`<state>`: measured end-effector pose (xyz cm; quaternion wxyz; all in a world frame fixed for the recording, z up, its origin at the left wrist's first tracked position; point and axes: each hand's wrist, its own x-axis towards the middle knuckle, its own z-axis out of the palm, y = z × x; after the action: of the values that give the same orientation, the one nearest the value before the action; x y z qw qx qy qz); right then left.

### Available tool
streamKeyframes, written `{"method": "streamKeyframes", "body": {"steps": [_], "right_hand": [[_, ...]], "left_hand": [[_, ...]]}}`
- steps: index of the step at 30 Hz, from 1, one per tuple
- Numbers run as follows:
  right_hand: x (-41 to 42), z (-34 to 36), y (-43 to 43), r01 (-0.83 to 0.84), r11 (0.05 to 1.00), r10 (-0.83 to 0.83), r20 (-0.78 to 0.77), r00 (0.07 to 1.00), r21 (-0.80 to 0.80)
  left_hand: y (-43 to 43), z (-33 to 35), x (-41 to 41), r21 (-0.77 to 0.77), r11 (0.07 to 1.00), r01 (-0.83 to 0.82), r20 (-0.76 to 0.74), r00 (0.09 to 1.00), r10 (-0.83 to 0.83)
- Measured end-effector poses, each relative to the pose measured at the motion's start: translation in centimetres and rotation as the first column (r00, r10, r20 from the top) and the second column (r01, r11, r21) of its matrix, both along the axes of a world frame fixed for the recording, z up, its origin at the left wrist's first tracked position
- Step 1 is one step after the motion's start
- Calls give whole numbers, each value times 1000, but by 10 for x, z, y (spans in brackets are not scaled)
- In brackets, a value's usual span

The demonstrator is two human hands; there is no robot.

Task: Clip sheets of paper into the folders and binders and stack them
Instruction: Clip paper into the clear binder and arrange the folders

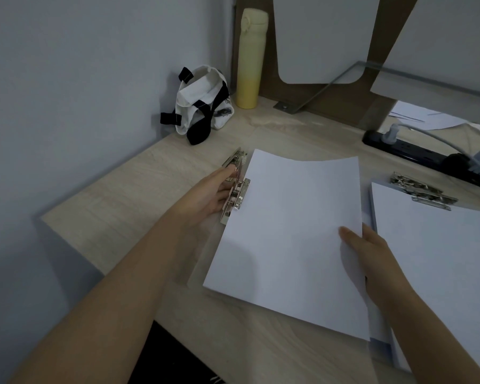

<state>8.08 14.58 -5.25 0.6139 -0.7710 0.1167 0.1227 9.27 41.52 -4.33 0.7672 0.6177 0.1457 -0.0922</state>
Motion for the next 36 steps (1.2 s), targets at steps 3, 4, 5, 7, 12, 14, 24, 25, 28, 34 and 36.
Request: {"method": "streamKeyframes", "body": {"steps": [3, 4, 5, 7, 12, 14, 24, 25, 28, 34, 36], "right_hand": [[1, 0, 0, 2, 1000, -2, 0, 1000, -8], [2, 0, 0, 3, 1000, -3, -1, 1000, -9], [3, 0, 0, 3, 1000, -3, -1, 1000, -8], [3, 0, 1, 3, 1000, -3, -2, 1000, -8], [4, -2, -1, 11, 1000, -11, -3, 1000, 3], [4, -2, -1, 12, 1000, -12, -1, 1000, 4], [5, -5, -2, 9, 1000, -9, 2, 1000, 3], [5, -5, -2, 7, 1000, -7, 3, 1000, 4], [5, -5, -2, 5, 1000, -5, 6, 1000, 10], [4, -4, -2, 9, 1000, -9, 14, 1000, 0], [4, -4, -2, 11, 1000, -11, 16, 1000, 4]], "left_hand": [[4, 4, -6, -36, 999, 37, -20, 999, -38], [6, 4, -8, -48, 998, 52, -24, 998, -53], [8, 4, -10, -58, 996, 66, -30, 997, -68], [12, 4, -16, -68, 993, 92, -40, 995, -95], [17, 5, -25, -29, 990, 141, -36, 989, -142], [18, 7, -27, 0, 989, 148, -47, 988, -148], [15, 21, -36, 194, 938, 287, -207, 947, -247], [16, 23, -38, 190, 924, 332, -249, 927, -281], [18, 22, -43, 152, 913, 378, -273, 904, -329], [14, 12, -53, 240, 931, 274, -188, 954, -233], [13, 11, -55, 284, 931, 228, -154, 969, -191]]}}
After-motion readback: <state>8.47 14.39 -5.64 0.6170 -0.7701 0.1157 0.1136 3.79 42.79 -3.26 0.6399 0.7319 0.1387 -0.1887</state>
